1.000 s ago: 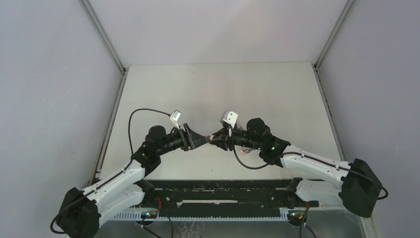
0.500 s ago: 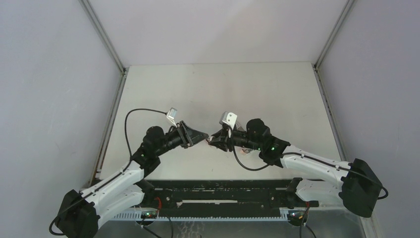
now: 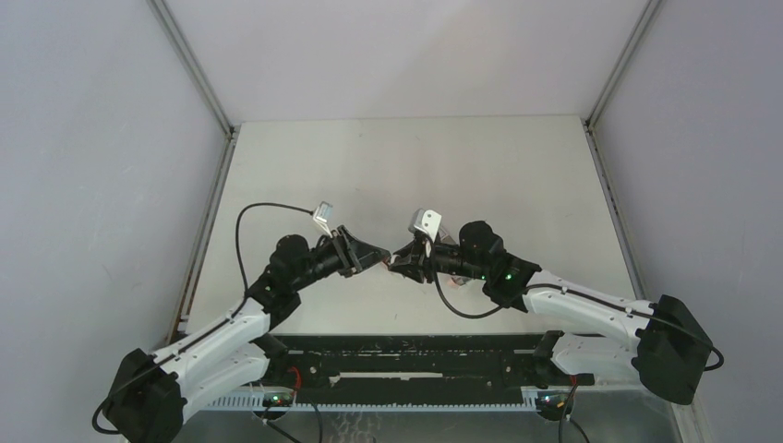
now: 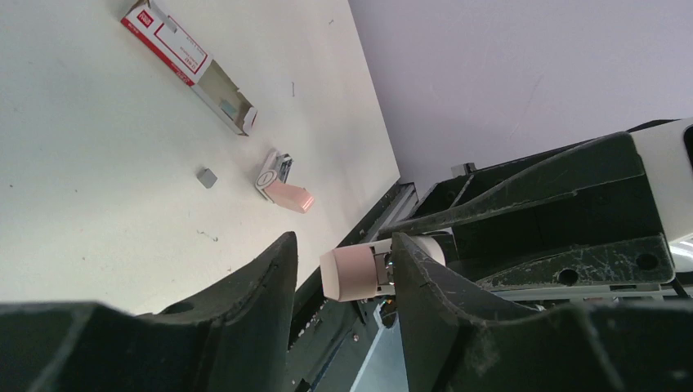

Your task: Load the staples into the stapler

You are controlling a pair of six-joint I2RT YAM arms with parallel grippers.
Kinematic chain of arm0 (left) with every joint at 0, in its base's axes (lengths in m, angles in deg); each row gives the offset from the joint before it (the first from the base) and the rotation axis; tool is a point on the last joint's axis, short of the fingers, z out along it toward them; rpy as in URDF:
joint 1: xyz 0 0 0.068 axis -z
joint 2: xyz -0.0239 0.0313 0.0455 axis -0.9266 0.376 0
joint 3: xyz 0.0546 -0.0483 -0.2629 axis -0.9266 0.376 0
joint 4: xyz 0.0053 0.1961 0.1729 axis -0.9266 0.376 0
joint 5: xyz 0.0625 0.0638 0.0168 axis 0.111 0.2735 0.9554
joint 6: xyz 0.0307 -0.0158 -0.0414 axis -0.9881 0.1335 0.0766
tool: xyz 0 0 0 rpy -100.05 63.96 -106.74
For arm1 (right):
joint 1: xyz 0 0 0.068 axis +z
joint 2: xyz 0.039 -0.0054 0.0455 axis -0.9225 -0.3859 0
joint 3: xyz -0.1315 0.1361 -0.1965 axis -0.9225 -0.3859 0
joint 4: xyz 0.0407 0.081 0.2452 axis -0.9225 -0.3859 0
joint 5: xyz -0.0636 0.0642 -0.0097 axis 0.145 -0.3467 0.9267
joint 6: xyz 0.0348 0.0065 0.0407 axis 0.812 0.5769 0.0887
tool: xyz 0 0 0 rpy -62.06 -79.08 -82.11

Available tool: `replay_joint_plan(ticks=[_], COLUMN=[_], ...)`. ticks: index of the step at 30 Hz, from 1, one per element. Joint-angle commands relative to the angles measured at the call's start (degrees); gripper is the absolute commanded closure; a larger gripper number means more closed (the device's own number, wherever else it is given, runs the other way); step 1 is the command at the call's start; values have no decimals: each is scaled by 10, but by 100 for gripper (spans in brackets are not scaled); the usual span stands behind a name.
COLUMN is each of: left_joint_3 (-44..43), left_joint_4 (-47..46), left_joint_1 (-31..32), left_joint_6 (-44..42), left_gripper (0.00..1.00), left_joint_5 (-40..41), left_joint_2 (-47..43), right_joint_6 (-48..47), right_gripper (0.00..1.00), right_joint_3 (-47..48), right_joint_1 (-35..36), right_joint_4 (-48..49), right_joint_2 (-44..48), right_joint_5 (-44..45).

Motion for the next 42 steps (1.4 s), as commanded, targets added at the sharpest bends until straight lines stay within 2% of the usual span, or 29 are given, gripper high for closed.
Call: replay_joint_plan(ticks=[1,5,12,18,28,42], left_joint_3=[-17,-19,-21,-13,14,29], left_joint_4=[3,3,4,13,9,20], left_joint_1=[8,12,14,14,6,-28], left_joint_6=[-12,-13,-13,-14,5,21], left_gripper=[51,59,87,99,100,100], left_joint_5=[-9,-9,-3,16,78,85], left_joint_2=[2,4,0,-2,-38,-94], right_joint_6=[-5,-6,-14,3,25,101], right_gripper=[100,100,100,100,100,89], right_joint_3=[5,5,0,-33,-86,-177], right_joint_1=[3,3,3,3,1,4], right_joint_4=[22,22,10,46,70,122], right_joint_2=[4,4,7,47,97,100], right_joint_5=[6,10,25,44,92,108])
